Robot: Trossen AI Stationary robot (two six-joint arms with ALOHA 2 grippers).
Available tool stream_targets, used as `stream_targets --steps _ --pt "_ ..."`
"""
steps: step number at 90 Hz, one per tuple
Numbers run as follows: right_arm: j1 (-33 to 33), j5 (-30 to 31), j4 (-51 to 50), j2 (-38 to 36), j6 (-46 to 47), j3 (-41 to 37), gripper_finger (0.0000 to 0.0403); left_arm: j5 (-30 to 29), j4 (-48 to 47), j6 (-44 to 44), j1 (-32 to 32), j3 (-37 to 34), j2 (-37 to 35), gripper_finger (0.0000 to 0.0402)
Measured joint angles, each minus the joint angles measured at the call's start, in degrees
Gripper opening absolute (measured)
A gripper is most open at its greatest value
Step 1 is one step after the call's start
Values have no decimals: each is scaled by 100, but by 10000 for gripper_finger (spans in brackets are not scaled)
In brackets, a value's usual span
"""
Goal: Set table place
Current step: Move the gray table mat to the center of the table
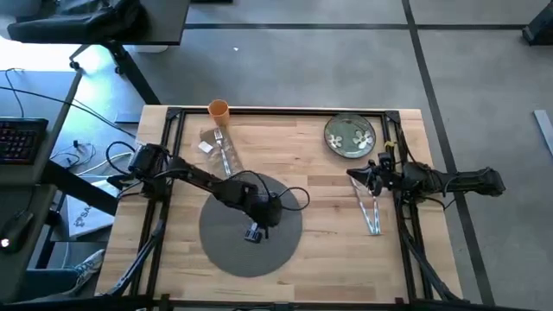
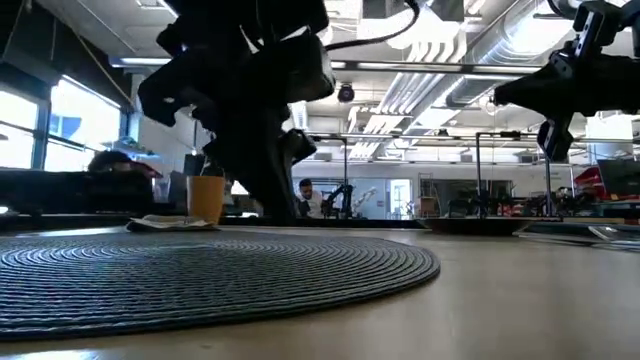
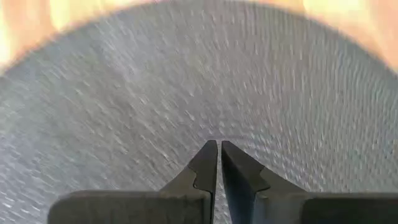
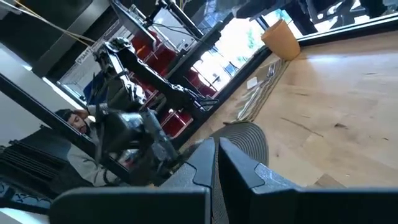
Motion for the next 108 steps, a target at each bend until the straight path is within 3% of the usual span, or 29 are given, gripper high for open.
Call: stream_targets --steps 19,38,53,108 --pt "0 32 31 0 -211 0 0 21 -1689 37 -112 181 -167 5" --pt "0 32 39 0 -244 2 0 -40 -2324 7 -148 184 -803 5" --pt "0 32 93 0 -254 0 0 -215 -2739 271 -169 -118 -851 5" --pt "0 32 162 0 -254 0 0 167 -1798 339 -169 -764 -501 5"
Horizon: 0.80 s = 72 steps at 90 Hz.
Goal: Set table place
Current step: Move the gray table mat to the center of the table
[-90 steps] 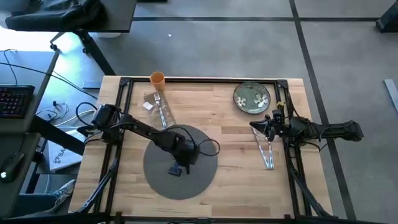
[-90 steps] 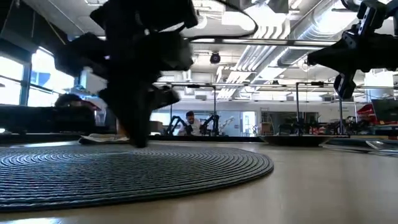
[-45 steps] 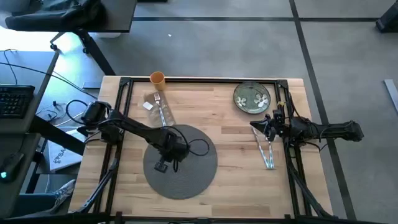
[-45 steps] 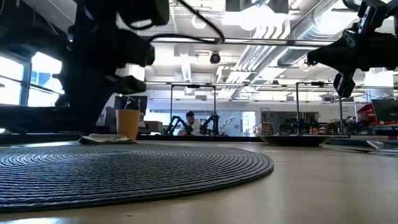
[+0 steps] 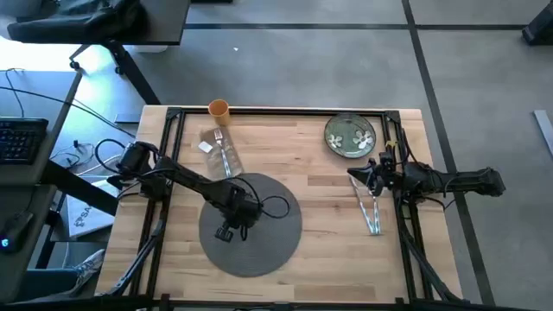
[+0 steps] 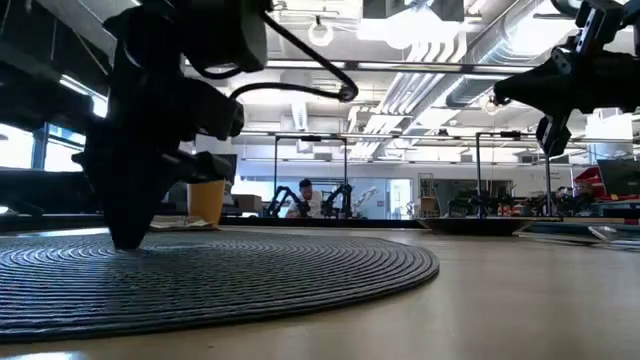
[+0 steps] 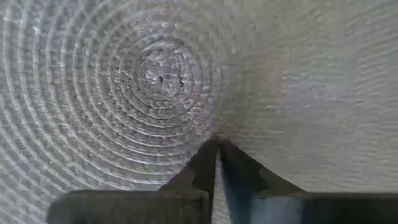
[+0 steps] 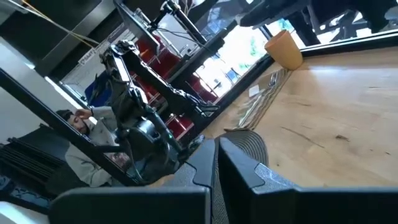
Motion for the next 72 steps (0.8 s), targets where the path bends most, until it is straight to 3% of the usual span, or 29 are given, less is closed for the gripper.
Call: stream_targets --steps 34,72 --pt "-1 0 26 0 -1 1 0 -5 1093 262 288 110 202 5" --pt "0 128 78 0 -106 1 0 -185 1190 719 808 1107 955 5"
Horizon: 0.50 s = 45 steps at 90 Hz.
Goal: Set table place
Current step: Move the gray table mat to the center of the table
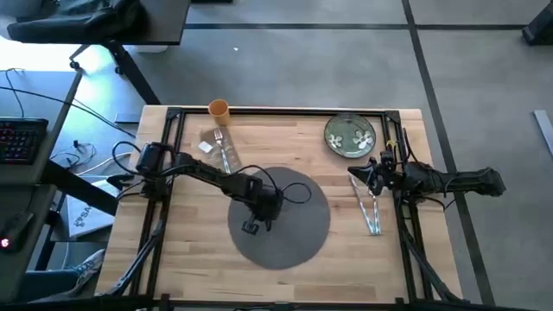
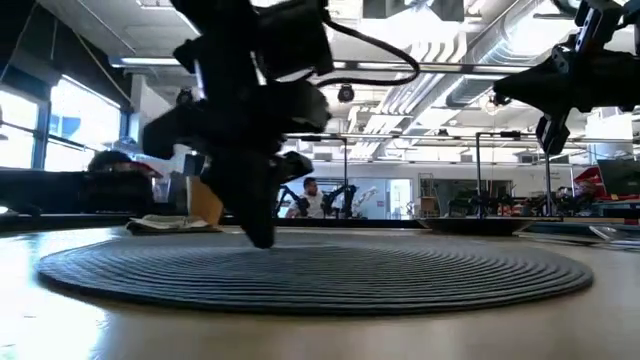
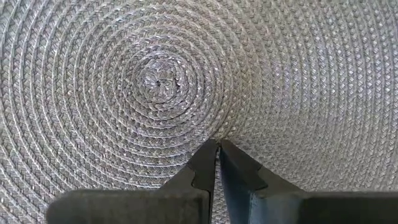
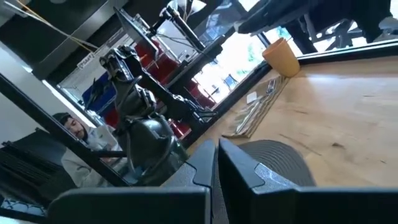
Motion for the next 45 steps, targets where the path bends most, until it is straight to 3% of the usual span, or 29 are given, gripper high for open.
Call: stream_targets --steps 23,45 --pt "-2 1 2 0 4 1 0 7 -17 6 495 288 267 5" --pt "0 3 7 0 -2 -1 0 13 -673 178 779 286 265 5"
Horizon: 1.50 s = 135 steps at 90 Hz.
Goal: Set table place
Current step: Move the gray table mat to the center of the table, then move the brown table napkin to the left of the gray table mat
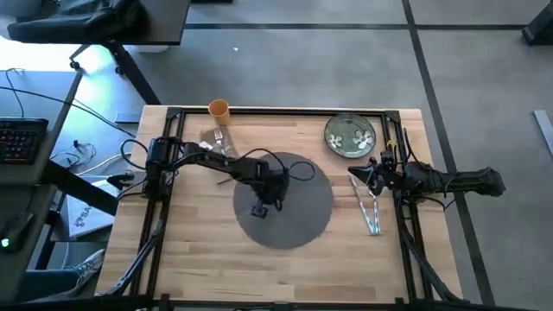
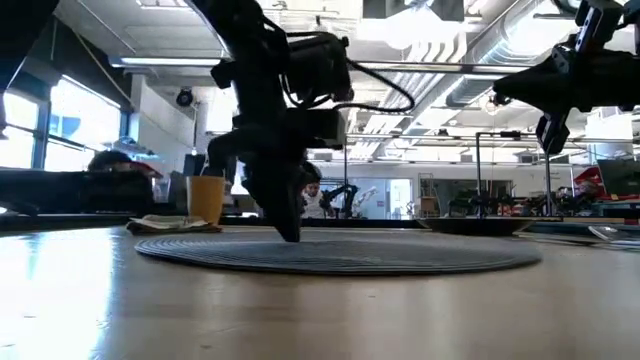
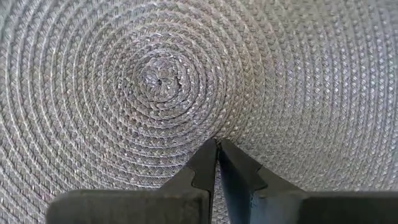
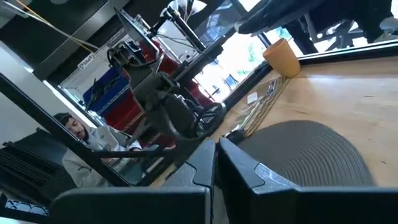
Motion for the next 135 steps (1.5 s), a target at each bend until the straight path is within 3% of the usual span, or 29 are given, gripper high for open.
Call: stream_targets --steps 31,64,81,114,135 --pt "-2 107 57 1 -42 1 0 -30 25 165 -8 223 -12 5" --pt "0 105 358 0 -339 2 0 84 -577 158 -22 1164 7 5" --pt "-2 105 354 0 -381 2 0 7 -1417 269 19 1617 -97 5" --pt "0 126 347 2 -383 2 0 -973 -1776 -30 701 1719 -1808 5" --pt "-1 127 350 2 -365 2 0 -1530 -2949 -117 1222 1417 -2977 5"
